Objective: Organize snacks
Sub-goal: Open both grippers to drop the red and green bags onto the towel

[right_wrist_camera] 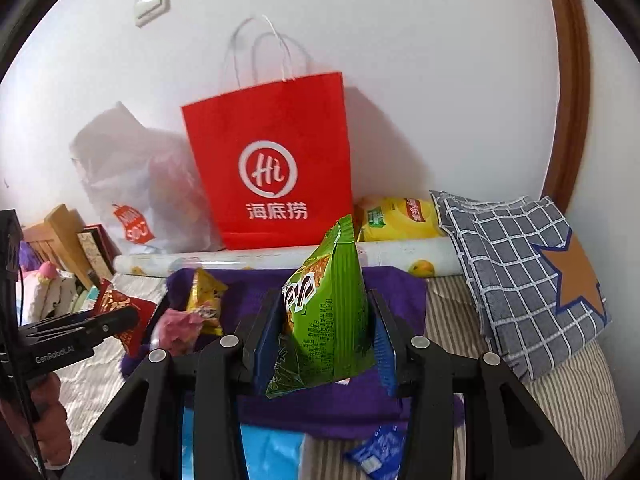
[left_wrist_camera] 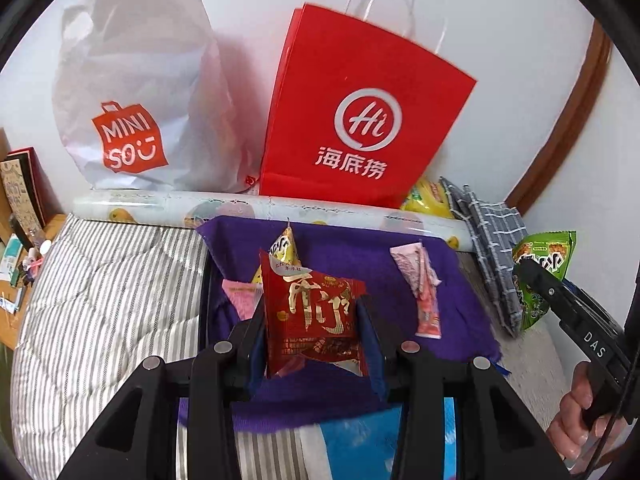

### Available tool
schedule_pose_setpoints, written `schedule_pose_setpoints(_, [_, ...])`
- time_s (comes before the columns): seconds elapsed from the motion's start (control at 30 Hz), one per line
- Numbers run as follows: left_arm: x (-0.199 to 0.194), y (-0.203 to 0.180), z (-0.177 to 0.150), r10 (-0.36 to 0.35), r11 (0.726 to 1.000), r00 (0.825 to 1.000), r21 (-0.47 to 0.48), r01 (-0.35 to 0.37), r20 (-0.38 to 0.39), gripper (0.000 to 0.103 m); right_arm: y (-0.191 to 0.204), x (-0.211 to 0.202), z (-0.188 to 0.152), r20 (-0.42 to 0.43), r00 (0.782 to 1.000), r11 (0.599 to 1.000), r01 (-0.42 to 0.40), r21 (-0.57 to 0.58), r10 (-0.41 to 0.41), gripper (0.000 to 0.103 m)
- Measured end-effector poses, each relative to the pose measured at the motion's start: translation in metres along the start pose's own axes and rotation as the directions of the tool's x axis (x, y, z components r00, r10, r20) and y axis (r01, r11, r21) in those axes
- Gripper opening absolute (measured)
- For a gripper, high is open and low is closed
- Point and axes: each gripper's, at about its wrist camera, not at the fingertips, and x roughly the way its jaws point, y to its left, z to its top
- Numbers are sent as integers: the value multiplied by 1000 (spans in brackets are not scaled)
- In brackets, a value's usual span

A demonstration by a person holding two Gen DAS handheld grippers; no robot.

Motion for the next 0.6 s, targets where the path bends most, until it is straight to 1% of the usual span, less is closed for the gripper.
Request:
schedule_pose_setpoints(0.1, [20, 5, 0, 7, 1000, 1000, -9, -8, -22, 39, -1, 21, -3, -32, 999, 1000, 8, -8, -9, 42])
schedule_pose_setpoints(0.17, [30, 9, -3, 8, 1000, 999, -18, -9, -36, 39, -2, 37, -10, -73, 997, 1000, 7, -10, -7, 42])
schedule_pose_setpoints(0.3, [46, 11, -10, 13, 1000, 998, -16, -14, -67, 39, 0, 56, -23, -126, 992, 999, 19, -49, -25, 42])
schedule_pose_setpoints(0.4, [44, 7, -13, 36, 999, 998, 21, -35, -47, 39, 1, 66, -31, -164, 986, 998, 29, -61, -39, 42])
schedule_pose_setpoints(0.5, [44, 7, -13, 22, 1000, 999, 15, -22, -46, 39, 4, 75, -36, -187, 980, 996, 44, -84, -59, 42])
schedule_pose_setpoints(0.6, [44, 5, -12, 26, 999, 999, 24, -26, -40, 39, 5, 77, -38, -193, 979, 995, 42, -89, -59, 42])
